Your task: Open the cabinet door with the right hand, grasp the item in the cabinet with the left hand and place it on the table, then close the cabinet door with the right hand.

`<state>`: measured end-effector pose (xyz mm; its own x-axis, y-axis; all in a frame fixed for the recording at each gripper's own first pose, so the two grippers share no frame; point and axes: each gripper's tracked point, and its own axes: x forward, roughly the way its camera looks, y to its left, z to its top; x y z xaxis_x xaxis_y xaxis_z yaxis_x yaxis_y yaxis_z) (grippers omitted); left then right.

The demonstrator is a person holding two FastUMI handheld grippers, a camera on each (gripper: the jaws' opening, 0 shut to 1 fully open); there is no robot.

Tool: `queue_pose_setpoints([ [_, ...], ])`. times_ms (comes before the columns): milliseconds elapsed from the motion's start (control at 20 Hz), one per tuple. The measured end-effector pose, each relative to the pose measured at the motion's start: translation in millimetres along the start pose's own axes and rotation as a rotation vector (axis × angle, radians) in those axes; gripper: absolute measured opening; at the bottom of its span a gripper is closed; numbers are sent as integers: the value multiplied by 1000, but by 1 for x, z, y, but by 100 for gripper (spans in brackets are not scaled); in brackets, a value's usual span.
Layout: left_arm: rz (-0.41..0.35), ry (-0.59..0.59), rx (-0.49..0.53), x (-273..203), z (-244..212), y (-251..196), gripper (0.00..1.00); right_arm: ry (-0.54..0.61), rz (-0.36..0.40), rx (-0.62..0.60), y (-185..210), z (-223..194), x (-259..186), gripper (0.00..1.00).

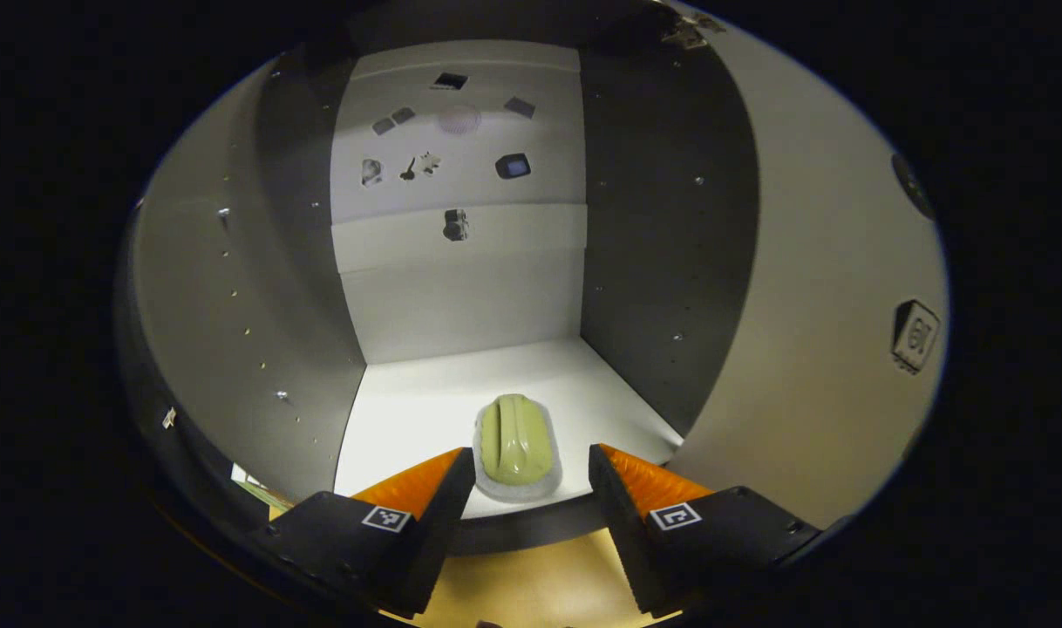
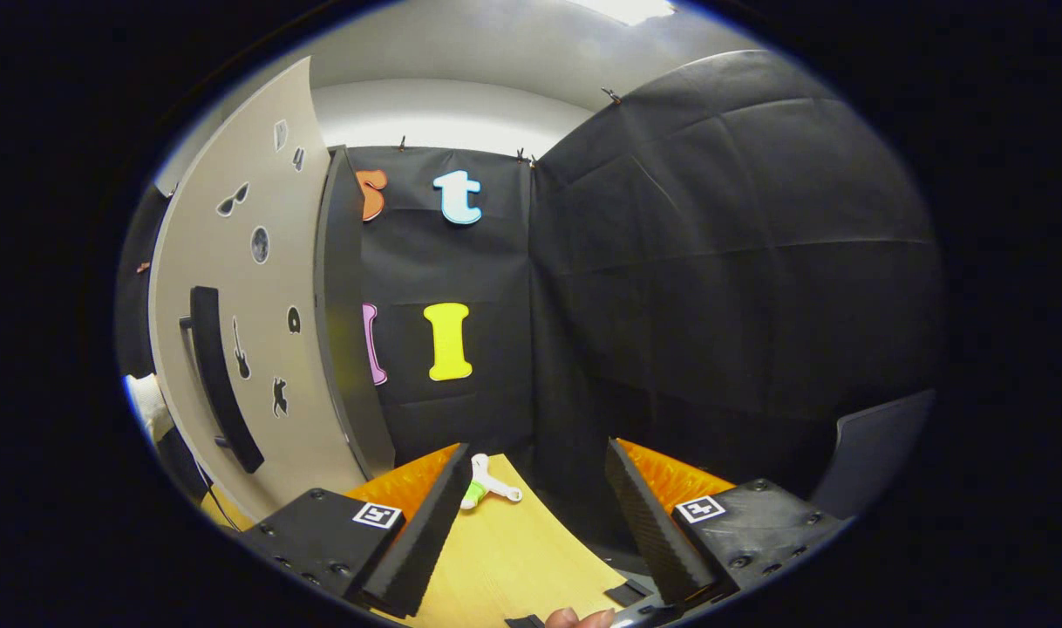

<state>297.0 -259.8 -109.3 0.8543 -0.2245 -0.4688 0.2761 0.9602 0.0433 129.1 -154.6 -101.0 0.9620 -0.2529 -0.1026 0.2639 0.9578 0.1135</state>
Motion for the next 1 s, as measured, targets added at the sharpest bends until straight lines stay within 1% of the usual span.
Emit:
queue_pose_setpoints([
  [150,14,37,18,30,2,4,81,-2,-6,-41,-11,0,4,98],
  [300,24,74,3,56,-2,6,74,9,-5,-53,-16,-4,7,98],
  [350,31,83,6,63,-4,6,72,14,-5,-58,-18,-5,8,98],
  [450,51,110,22,75,-9,11,64,30,-8,-70,-24,-9,10,98],
  [550,59,136,-1,81,-19,13,41,39,-13,-70,-27,-11,10,98],
  [600,54,118,-13,82,-15,14,30,41,-15,-66,-28,-11,11,98],
  [700,46,119,-20,77,-16,15,24,40,-13,-57,-27,-11,12,98],
  [800,44,101,-14,66,-15,19,22,37,-6,-57,-23,-10,12,98],
  [1000,16,45,-39,25,-13,21,20,49,19,-27,-4,-13,9,98],
])
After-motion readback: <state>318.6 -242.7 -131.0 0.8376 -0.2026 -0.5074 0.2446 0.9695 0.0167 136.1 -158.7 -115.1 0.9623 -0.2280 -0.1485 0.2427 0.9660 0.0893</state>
